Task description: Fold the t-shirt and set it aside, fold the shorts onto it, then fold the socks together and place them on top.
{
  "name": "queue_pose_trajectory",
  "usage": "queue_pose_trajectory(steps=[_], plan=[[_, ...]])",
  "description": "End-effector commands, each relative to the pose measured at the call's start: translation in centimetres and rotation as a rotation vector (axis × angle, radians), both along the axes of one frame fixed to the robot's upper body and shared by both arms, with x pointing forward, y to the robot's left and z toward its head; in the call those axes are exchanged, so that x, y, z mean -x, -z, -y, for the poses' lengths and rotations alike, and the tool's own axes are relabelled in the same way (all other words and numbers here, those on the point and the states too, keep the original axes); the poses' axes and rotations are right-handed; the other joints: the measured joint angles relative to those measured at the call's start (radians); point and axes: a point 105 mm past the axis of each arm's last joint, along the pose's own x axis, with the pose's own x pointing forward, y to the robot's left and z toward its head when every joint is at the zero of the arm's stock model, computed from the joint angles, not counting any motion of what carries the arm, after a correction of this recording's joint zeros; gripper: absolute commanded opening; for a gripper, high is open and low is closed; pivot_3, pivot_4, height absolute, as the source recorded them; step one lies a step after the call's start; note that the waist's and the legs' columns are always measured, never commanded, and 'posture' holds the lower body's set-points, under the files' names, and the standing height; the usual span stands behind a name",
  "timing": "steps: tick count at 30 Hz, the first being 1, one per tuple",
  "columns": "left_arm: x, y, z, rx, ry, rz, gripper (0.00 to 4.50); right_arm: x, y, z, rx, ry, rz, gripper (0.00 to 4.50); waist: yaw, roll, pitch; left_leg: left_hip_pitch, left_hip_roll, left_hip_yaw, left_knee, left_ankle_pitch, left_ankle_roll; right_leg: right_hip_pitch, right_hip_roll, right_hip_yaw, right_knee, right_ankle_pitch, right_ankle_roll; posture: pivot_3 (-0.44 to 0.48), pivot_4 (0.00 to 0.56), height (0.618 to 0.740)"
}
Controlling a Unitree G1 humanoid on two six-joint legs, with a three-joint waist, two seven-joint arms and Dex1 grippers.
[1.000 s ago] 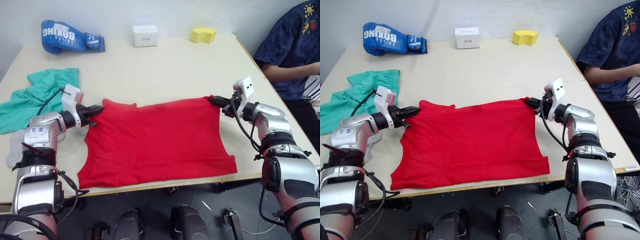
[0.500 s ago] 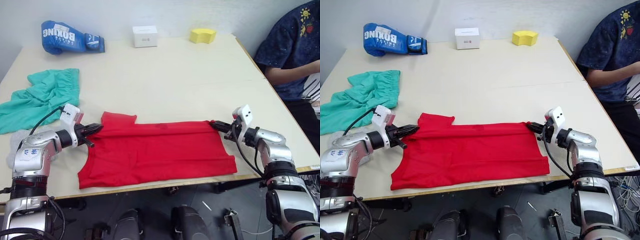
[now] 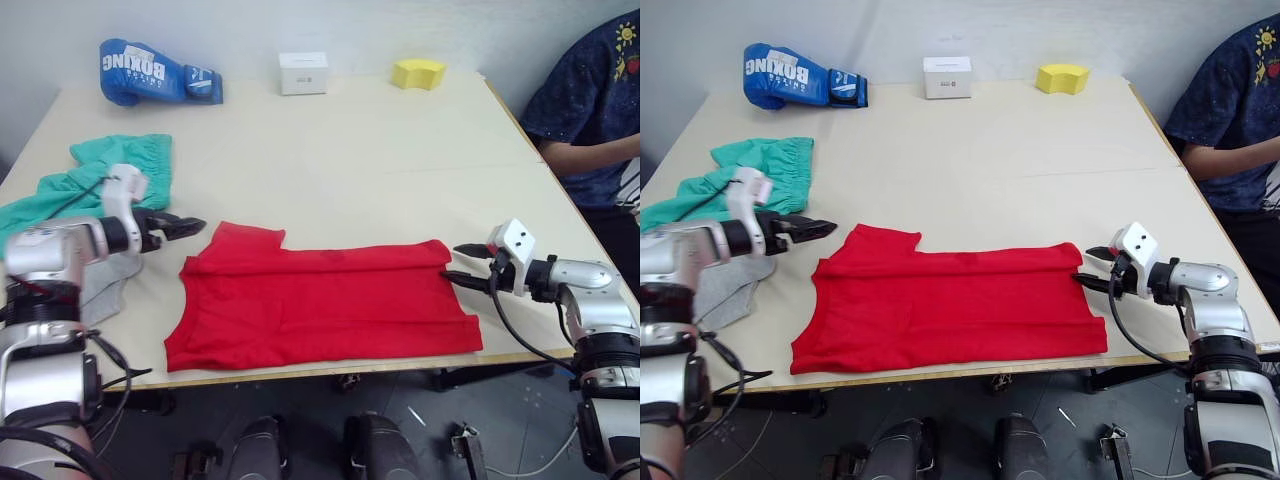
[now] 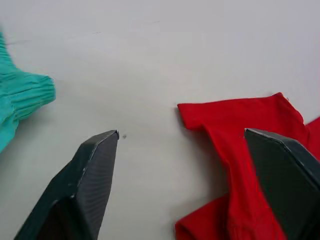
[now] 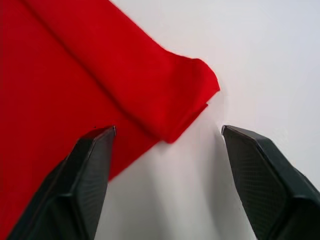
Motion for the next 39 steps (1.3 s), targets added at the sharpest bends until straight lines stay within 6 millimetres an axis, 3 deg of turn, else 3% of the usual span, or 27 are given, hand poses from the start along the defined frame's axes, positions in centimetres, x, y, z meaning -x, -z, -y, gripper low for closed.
queue_pose_trajectory(steps=[1, 8, 11, 21, 23, 32, 39], plan=[[-1.7, 0.5, 1.0, -0.02, -0.016, -0.01, 4.02, -0.8, -2.1, 0.2, 0.013, -0.004, 0.067, 3.27, 0.0, -0.001, 0.0, 0.0, 0.0, 0.0, 0.0, 0.0, 0.0, 0.0, 0.0, 0.0, 0.0, 0.0, 0.0, 0.0, 0.15, 0.74], [-2.8, 2.6, 3.7, -0.075, 0.065, -0.073, 4.02, -2.4, -3.1, -0.9, 0.032, -0.033, 0.067, 3.27, -0.003, -0.001, 0.001, 0.0, 0.0, 0.002, 0.0, 0.0, -0.001, -0.001, 0.0, -0.001, 0.0, 0.0, 0.0, 0.0, 0.15, 0.74], [-2.9, 2.8, 4.3, -0.077, 0.086, -0.06, 3.46, -3.0, -2.5, -1.1, 0.065, -0.032, 0.027, 3.29, -0.003, -0.001, 0.001, 0.0, 0.0, 0.002, 0.001, 0.0, -0.001, -0.001, 0.0, 0.0, 0.001, 0.0, 0.0, 0.0, 0.15, 0.74], [-2.7, 3.0, 4.3, -0.088, 0.115, -0.034, 0.48, -3.8, -2.1, -2.3, 0.066, -0.065, -0.007, 3.29, -0.002, -0.001, 0.001, 0.0, 0.0, 0.002, 0.002, -0.001, 0.001, -0.001, -0.001, 0.0, 0.001, 0.0, 0.001, 0.0, 0.15, 0.74], [-2.6, 3.1, 4.2, -0.092, 0.116, -0.031, 0.0, -3.8, -2.0, -2.5, 0.066, -0.073, -0.005, 2.9, -0.002, -0.001, 0.001, 0.0, 0.0, 0.002, 0.002, -0.001, 0.001, -0.001, -0.001, 0.0, 0.002, 0.0, 0.001, 0.0, 0.15, 0.74], [-2.5, 2.6, 4.1, -0.06, 0.139, 0.047, 0.0, -3.7, -2.1, -2.4, 0.058, -0.074, 0.031, 0.01, -0.003, -0.001, 0.001, 0.0, 0.0, 0.002, 0.002, -0.001, 0.001, -0.001, -0.001, 0.0, 0.002, 0.0, 0.001, 0.0, 0.15, 0.74], [-2.2, 0.9, 3.3, -0.085, 0.178, 0.224, 0.0, -3.0, -3.2, -2.5, 0.087, -0.127, 0.196, 0.01, -0.003, -0.001, 0.001, 0.0, 0.0, 0.001, 0.002, -0.001, 0.001, -0.001, -0.001, 0.0, 0.002, 0.0, 0.001, 0.0, 0.15, 0.74]])
